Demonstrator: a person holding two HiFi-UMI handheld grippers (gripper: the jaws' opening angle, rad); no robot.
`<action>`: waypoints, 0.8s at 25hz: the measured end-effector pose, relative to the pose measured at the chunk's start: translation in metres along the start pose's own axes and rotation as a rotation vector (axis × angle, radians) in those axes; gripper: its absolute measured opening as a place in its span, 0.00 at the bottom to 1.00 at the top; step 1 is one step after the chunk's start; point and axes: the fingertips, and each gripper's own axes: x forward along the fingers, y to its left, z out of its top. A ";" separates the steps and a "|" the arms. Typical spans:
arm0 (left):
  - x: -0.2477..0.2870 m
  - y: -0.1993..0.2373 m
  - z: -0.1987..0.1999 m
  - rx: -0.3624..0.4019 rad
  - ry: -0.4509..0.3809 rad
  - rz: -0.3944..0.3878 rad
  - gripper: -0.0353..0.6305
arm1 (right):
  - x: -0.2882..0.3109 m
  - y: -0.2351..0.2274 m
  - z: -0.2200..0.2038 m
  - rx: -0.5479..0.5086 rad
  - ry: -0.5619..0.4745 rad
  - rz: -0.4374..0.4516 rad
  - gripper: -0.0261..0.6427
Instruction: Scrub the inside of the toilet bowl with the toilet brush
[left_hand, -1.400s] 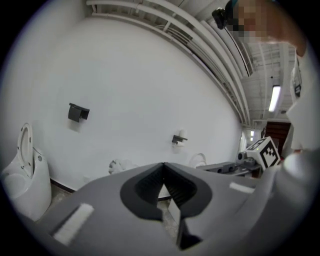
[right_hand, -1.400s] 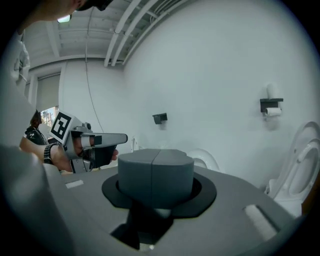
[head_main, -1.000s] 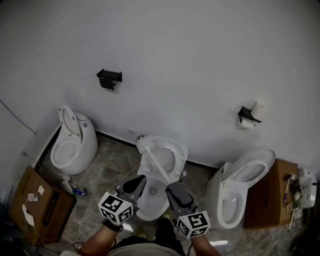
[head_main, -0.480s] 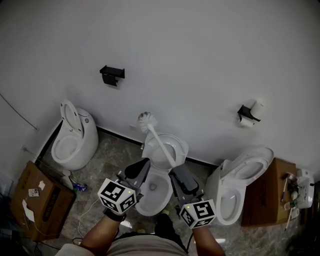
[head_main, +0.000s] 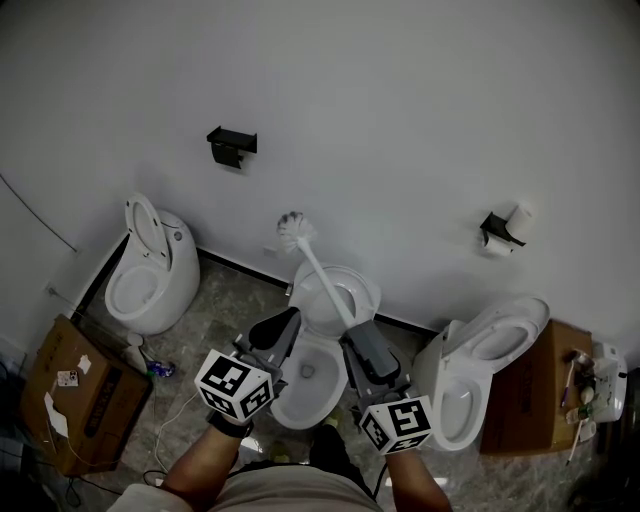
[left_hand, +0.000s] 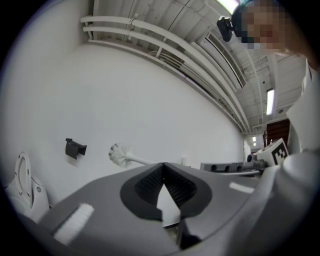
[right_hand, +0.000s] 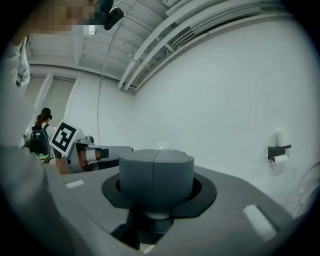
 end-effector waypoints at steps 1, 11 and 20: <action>0.000 0.000 0.000 0.000 -0.001 0.001 0.06 | 0.000 0.001 0.000 -0.003 0.001 0.001 0.28; 0.001 0.008 -0.002 -0.004 0.008 0.010 0.06 | 0.009 0.002 -0.003 0.003 0.006 0.012 0.28; -0.002 0.015 -0.002 -0.009 0.003 0.025 0.06 | 0.013 0.001 -0.002 0.003 0.001 0.007 0.28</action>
